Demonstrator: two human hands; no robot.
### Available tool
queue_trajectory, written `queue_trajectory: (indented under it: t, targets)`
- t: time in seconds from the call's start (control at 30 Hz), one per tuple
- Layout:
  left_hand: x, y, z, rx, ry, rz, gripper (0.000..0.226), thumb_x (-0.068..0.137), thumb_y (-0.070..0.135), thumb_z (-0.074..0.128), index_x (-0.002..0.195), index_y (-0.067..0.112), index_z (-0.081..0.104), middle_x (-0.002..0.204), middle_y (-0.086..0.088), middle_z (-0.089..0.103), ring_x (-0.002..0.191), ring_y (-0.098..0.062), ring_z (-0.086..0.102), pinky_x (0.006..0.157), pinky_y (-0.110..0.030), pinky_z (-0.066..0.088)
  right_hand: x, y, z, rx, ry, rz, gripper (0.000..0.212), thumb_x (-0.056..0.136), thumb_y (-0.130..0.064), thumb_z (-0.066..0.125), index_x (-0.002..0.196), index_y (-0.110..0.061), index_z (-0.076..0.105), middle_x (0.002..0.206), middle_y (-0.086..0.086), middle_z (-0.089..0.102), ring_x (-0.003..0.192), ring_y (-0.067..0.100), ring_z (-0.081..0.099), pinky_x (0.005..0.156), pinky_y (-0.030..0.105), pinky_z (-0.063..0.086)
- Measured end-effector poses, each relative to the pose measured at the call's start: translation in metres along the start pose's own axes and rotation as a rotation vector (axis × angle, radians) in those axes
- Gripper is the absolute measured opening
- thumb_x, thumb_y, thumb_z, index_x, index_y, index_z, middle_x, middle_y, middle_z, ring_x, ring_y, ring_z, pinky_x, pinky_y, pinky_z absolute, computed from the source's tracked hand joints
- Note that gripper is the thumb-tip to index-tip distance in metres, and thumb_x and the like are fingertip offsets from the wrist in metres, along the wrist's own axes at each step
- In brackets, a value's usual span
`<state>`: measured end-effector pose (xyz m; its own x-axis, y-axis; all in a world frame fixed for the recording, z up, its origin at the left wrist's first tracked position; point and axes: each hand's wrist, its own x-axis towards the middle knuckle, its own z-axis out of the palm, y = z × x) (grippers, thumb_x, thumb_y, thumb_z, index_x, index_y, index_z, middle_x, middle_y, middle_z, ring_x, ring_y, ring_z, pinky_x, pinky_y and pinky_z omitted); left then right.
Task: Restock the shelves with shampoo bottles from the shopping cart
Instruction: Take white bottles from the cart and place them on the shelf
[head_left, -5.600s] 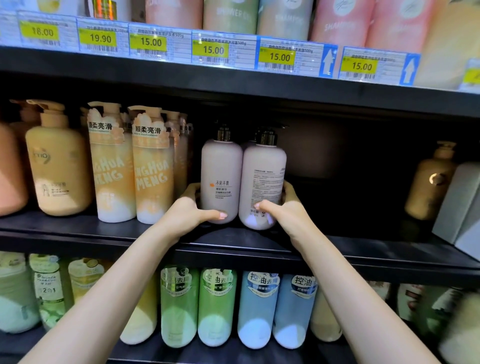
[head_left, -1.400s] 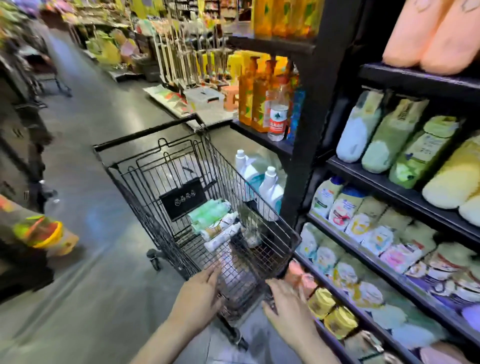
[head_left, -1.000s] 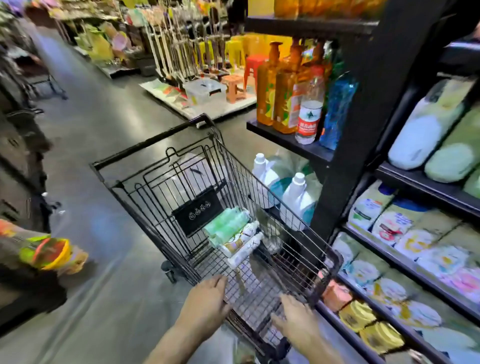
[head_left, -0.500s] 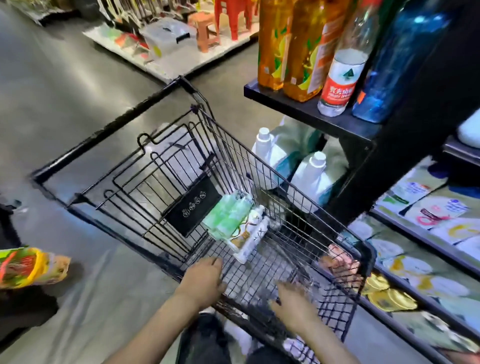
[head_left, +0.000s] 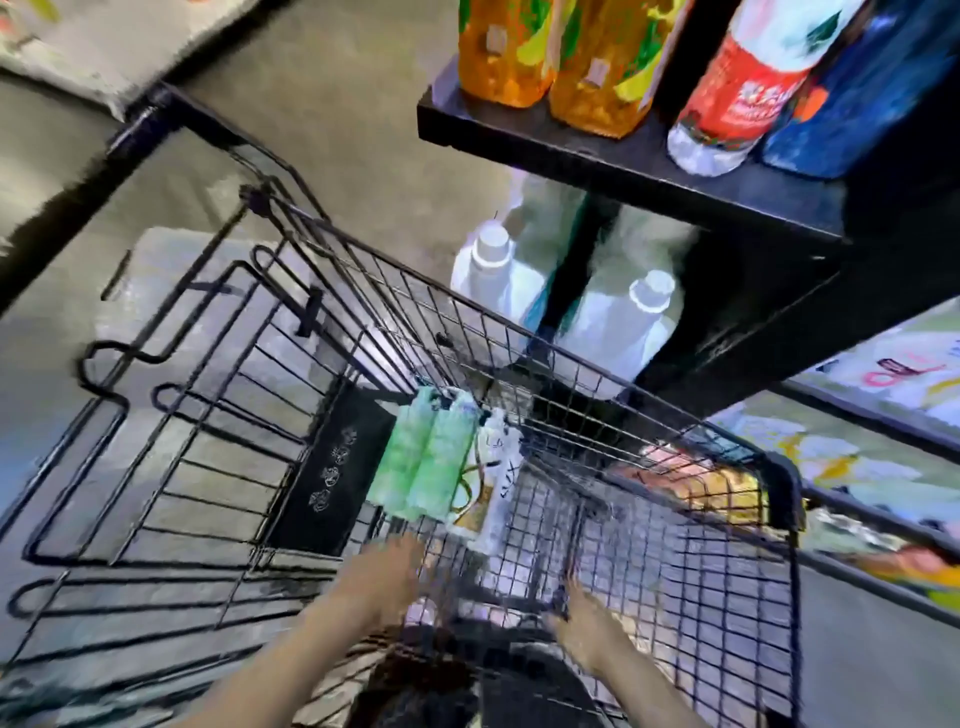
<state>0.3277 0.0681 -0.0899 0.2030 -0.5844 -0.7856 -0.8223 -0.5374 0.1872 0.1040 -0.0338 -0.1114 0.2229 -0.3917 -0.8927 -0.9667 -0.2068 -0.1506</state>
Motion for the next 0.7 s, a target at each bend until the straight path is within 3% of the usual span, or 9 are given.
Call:
queue_trajectory:
  t: [0.1,0.23,0.3,0.43,0.5,0.53,0.57,0.63,0.7]
  targets:
    - [0.036,-0.016,-0.007,0.027,0.0,-0.029,0.046,0.095,0.038,0.045,0.13,0.009,0.04,0.135,-0.011,0.049,0.125,-0.03,0.047,0.098,-0.036,0.041,0.028,-0.023,0.006,0.076,-0.007,-0.024,0.071,0.1,-0.043,0.039,0.152,-0.007,0.008,0.155,0.012,0.029,0.138,0.026,0.035,0.106,0.027,0.033]
    - [0.081,-0.033,-0.006,-0.056,0.05,-0.048,0.05,0.094,0.036,0.047,0.135,0.009,0.036,0.136,-0.009,0.046,0.124,-0.029,0.046,0.098,-0.039,0.043,0.065,-0.056,0.012,0.118,0.131,-0.131,0.06,0.098,-0.042,0.043,0.147,-0.012,0.025,0.146,0.012,0.04,0.129,0.028,0.045,0.1,0.032,0.04]
    - [0.099,-0.038,-0.004,-0.086,0.11,-0.056,0.053,0.094,0.036,0.048,0.137,0.009,0.034,0.138,-0.009,0.043,0.124,-0.029,0.046,0.097,-0.04,0.044,0.087,-0.073,0.013,0.176,0.212,-0.168,0.062,0.097,-0.042,0.046,0.148,-0.015,0.024,0.146,0.01,0.04,0.128,0.027,0.046,0.098,0.032,0.04]
    - [0.122,-0.04,0.006,-0.115,0.24,-0.046,0.052,0.094,0.036,0.046,0.139,0.011,0.033,0.138,-0.009,0.04,0.124,-0.027,0.044,0.097,-0.038,0.044,0.133,-0.092,0.018,0.521,0.316,-0.04,0.06,0.096,-0.035,0.05,0.145,-0.009,0.028,0.142,0.011,0.04,0.125,0.029,0.048,0.099,0.036,0.045]
    - [0.13,-0.035,0.011,-0.174,0.289,0.0,0.049,0.095,0.034,0.045,0.138,0.012,0.035,0.137,-0.006,0.041,0.123,-0.024,0.044,0.095,-0.035,0.044,0.153,-0.09,0.022,0.778,0.304,0.086,0.049,0.097,-0.034,0.047,0.135,-0.005,0.035,0.132,0.015,0.046,0.117,0.032,0.052,0.076,0.026,0.053]
    - [0.132,-0.03,0.014,-0.216,0.303,0.018,0.047,0.095,0.032,0.045,0.137,0.012,0.036,0.136,-0.005,0.04,0.121,-0.023,0.045,0.092,-0.033,0.044,0.159,-0.088,0.023,0.871,0.27,0.14,0.045,0.099,-0.034,0.043,0.133,-0.006,0.036,0.13,0.014,0.048,0.116,0.031,0.053,0.062,0.017,0.05]
    - [0.133,-0.026,0.016,-0.25,0.316,0.023,0.045,0.096,0.031,0.046,0.136,0.013,0.037,0.134,-0.004,0.04,0.119,-0.022,0.047,0.087,-0.03,0.042,0.165,-0.085,0.025,0.939,0.245,0.173,0.045,0.101,-0.035,0.04,0.134,-0.007,0.035,0.128,0.014,0.048,0.116,0.031,0.052,0.058,0.014,0.045]
    - [0.134,-0.019,0.021,-0.295,0.364,0.005,0.042,0.095,0.029,0.047,0.133,0.014,0.038,0.13,-0.003,0.04,0.115,-0.021,0.049,0.076,-0.026,0.036,0.177,-0.079,0.028,1.034,0.21,0.212,0.053,0.101,-0.038,0.037,0.143,-0.007,0.03,0.13,0.016,0.049,0.117,0.029,0.051,0.073,0.02,0.043]
    - [0.136,-0.017,0.028,-0.353,0.423,0.005,0.043,0.092,0.026,0.051,0.131,0.01,0.041,0.124,-0.005,0.042,0.111,-0.024,0.05,0.079,-0.028,0.038,0.183,-0.077,0.029,1.146,0.158,0.223,0.06,0.101,-0.038,0.039,0.15,-0.008,0.019,0.145,0.016,0.041,0.13,0.03,0.043,0.096,0.031,0.039]
